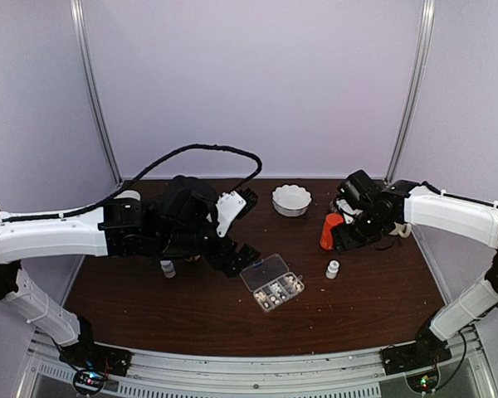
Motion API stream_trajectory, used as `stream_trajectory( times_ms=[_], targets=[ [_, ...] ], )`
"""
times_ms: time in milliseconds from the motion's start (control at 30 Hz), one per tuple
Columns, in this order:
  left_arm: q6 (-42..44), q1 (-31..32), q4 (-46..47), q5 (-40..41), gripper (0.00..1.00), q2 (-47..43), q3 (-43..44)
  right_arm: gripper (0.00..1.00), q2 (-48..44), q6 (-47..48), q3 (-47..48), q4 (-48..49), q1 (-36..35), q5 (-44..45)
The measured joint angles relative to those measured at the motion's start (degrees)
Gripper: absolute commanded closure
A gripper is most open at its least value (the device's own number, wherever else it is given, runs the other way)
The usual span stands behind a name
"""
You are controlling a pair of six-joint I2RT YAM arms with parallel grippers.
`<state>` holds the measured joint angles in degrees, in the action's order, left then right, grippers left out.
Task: Sort the pills into containers
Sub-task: Place the pill bottle at the center of the board, then pick up the pill bottle from the center of the board.
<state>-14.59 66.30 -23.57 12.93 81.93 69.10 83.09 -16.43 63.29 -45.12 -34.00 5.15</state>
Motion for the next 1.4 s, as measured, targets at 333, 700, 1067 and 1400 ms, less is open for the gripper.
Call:
stream_trajectory(
  times_ms=[333,700,1067,1400],
  targets=[
    [-2.5,0.0,0.0,0.0,0.03,0.0,0.0,0.43,5.9,-1.0,-2.4,3.6,-1.7,-4.0],
    [-2.5,0.0,0.0,0.4,0.03,0.0,0.0,0.54,8.3,-2.2,-4.0,5.6,-2.8,-3.9],
    [-2.4,0.0,0.0,0.4,0.03,0.0,0.0,0.67,10.4,-2.4,-4.1,6.4,-2.9,-4.1],
    [-2.0,0.0,0.0,0.4,0.03,0.0,0.0,0.75,10.0,-2.4,-4.1,5.7,-2.9,-4.0]
  ],
)
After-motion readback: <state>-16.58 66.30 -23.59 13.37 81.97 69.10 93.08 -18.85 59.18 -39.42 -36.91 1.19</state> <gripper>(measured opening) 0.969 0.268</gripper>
